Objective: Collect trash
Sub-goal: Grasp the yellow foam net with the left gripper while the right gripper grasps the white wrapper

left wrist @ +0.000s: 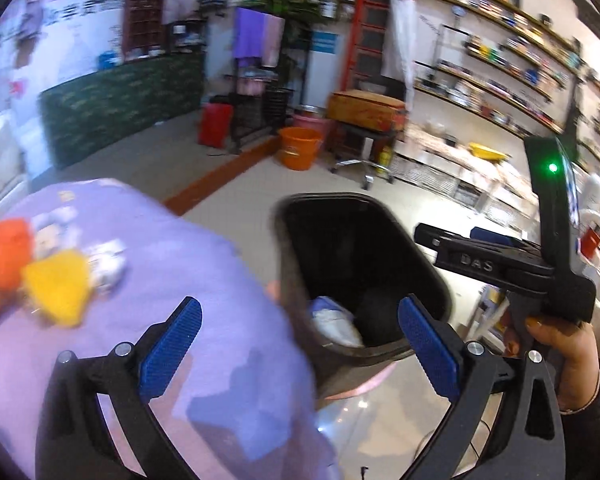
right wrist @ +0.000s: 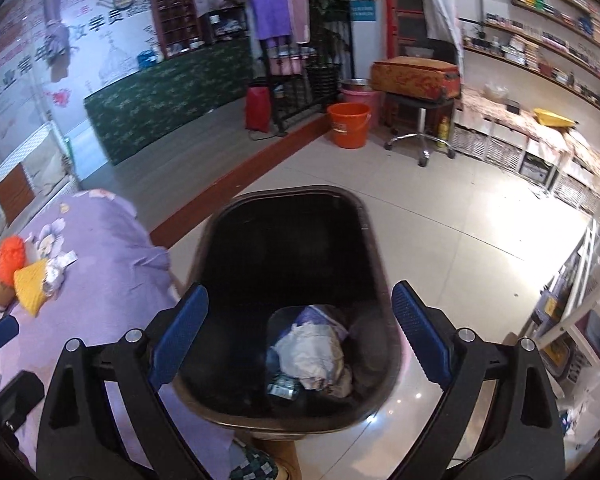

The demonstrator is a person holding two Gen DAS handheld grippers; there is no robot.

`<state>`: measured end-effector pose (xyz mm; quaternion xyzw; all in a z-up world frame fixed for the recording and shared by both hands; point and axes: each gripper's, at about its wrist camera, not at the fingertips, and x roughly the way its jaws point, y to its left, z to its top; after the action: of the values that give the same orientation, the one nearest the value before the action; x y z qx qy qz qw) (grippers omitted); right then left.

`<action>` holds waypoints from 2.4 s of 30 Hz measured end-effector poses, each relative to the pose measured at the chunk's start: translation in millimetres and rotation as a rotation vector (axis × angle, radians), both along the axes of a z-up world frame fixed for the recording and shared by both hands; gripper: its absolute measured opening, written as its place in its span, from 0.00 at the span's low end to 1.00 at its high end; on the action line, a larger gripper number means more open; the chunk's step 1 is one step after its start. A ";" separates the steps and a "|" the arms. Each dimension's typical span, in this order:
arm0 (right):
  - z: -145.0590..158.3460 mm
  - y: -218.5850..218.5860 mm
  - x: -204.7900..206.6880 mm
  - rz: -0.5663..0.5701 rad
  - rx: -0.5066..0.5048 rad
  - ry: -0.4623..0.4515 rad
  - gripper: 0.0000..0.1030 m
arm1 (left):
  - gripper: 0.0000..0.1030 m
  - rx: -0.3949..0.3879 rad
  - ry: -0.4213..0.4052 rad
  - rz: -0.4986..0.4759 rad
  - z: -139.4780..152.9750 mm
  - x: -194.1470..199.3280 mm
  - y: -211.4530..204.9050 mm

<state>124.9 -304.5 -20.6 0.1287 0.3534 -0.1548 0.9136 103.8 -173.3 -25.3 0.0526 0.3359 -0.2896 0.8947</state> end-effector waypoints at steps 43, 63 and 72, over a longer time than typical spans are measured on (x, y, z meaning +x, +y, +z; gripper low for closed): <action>-37.8 251.0 168.2 0.569 0.051 0.207 0.43 | 0.94 0.027 0.054 0.530 -20.6 4.4 220.1; 9.2 209.9 111.1 0.523 -0.007 0.044 0.31 | 0.82 -0.192 0.233 0.370 -26.3 76.0 175.7; 6.7 184.4 88.1 0.482 0.006 0.043 0.31 | 0.67 -0.170 0.304 0.379 -36.7 118.6 156.3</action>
<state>213.0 -120.1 -13.9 0.0403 0.3935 0.0662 0.9160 222.4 -17.0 -62.0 -0.1308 0.4449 -0.1484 0.8734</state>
